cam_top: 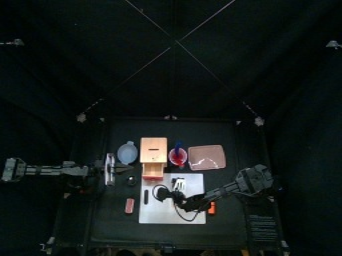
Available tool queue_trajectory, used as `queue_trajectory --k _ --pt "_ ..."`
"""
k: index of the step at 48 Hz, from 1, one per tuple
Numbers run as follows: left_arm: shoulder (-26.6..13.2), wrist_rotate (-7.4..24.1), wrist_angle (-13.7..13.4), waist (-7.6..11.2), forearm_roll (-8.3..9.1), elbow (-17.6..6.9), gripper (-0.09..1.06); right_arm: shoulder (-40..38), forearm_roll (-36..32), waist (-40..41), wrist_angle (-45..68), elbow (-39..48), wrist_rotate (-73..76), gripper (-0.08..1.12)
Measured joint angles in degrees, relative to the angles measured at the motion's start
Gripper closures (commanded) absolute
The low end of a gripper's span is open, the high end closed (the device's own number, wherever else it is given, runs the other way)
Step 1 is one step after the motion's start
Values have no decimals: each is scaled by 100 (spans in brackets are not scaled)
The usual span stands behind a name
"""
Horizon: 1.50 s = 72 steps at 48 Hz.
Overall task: Place sushi on board then cut the sushi with the knife then place the pieces on the plate
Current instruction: Pick knife at handle with right hand
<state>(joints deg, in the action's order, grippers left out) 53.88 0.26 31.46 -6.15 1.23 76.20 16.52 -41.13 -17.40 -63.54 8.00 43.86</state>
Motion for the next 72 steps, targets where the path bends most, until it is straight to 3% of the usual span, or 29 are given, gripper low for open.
queue_trajectory --k 16,32,51,57,72 --pt "0 -9 9 0 -79 -53 67 290 -44 -202 185 26 149 26" --pt "0 -9 105 0 -79 -114 67 422 299 -554 220 -193 272 5" --pt "0 -18 114 0 -229 -132 67 439 492 -721 123 -396 949 4" --pt "0 -26 114 18 -290 -158 67 211 606 -466 176 -105 1477 4" --pt "-9 -9 114 44 -299 -272 67 -1283 1213 193 1248 1143 1986 4"
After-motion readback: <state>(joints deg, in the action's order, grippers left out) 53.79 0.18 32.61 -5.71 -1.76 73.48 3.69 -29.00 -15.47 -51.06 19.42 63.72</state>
